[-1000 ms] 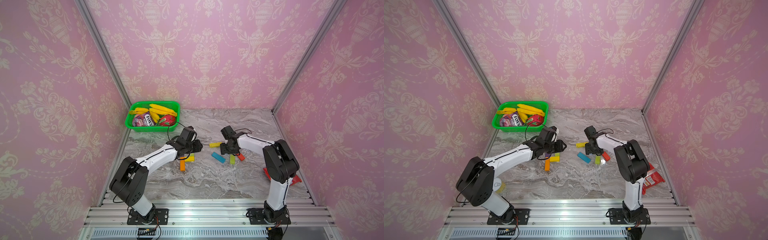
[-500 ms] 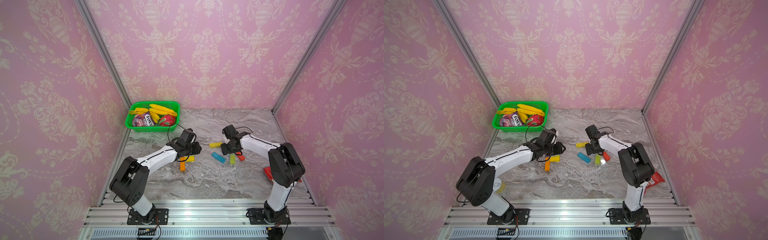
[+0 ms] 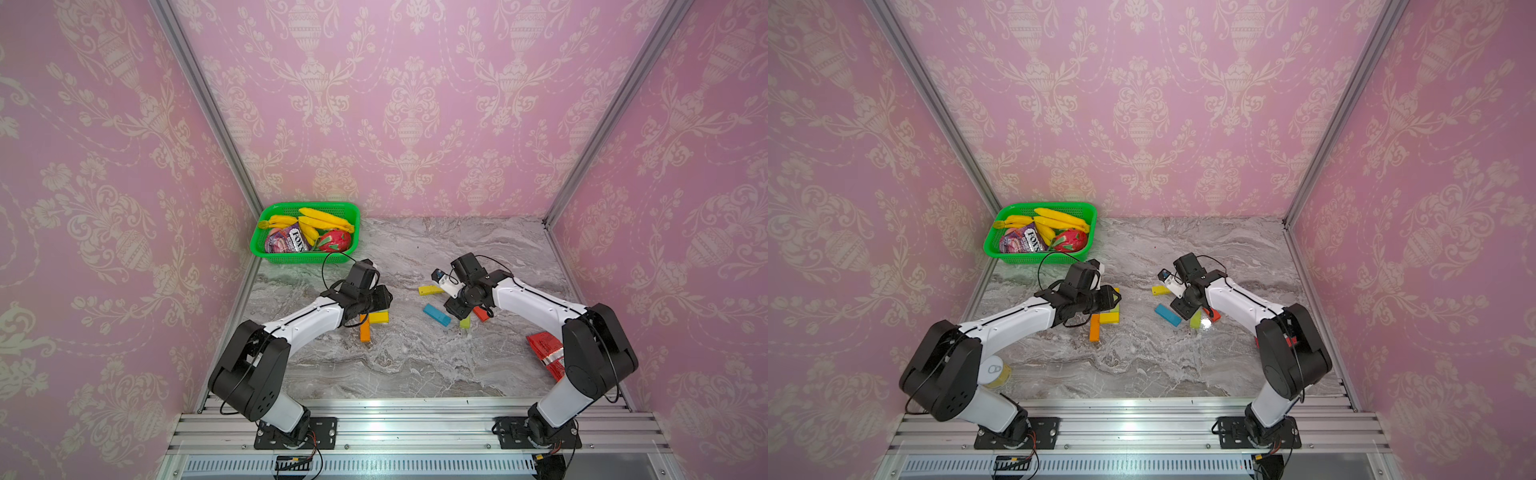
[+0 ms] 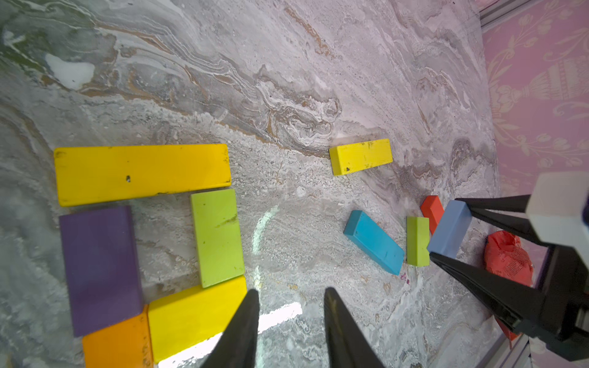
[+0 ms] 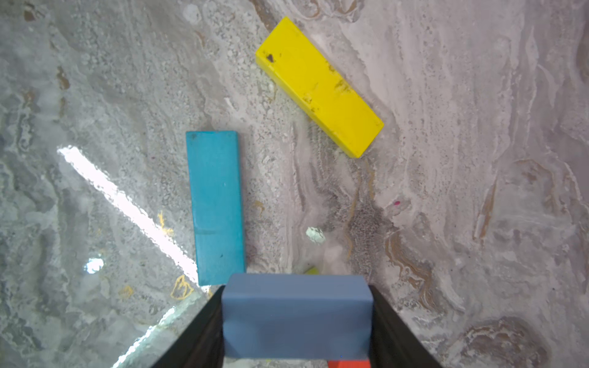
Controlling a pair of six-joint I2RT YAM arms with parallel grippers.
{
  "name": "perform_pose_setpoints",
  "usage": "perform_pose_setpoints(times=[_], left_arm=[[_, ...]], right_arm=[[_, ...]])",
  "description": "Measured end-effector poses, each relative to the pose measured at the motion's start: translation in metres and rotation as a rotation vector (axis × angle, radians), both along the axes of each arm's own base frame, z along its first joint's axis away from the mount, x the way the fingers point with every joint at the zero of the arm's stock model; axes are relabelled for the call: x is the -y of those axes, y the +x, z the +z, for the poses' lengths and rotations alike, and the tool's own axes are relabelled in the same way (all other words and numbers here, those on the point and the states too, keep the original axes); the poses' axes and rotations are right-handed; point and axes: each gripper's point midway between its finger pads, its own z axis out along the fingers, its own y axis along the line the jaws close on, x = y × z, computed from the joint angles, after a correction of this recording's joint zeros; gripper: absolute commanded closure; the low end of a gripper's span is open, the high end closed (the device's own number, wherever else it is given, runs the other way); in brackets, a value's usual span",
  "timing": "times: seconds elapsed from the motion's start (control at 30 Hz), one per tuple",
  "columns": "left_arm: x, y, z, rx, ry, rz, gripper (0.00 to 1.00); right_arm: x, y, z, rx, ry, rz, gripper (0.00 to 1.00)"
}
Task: Assemble the letter p with building blocks
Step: Pick up the building block from the center of the board, then adjust the building block at the center of the board.
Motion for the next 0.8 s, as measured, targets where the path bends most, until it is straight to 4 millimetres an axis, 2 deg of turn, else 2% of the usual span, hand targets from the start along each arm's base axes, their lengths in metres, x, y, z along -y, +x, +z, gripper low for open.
perform_pose_setpoints(times=[0.1,0.23,0.53,0.67,0.8], left_arm=[[-0.006,-0.001,0.003,0.010,-0.010,0.011,0.63],[-0.013,-0.002,0.005,0.023,-0.017,0.024,0.62],[-0.017,-0.008,0.005,0.031,-0.021,0.028,0.62],[-0.018,-0.010,0.008,0.037,-0.024,0.029,0.62],[-0.019,-0.010,0.015,0.054,-0.032,0.030,0.62]], right_arm=[[-0.003,-0.009,0.001,0.008,0.005,0.119,0.89],[-0.006,-0.005,0.007,0.010,0.050,0.204,0.89],[-0.014,0.039,0.020,-0.004,0.091,0.371,0.89],[-0.011,0.053,0.013,-0.024,0.095,0.410,0.89],[-0.009,0.043,0.000,-0.072,0.088,0.465,0.89]])
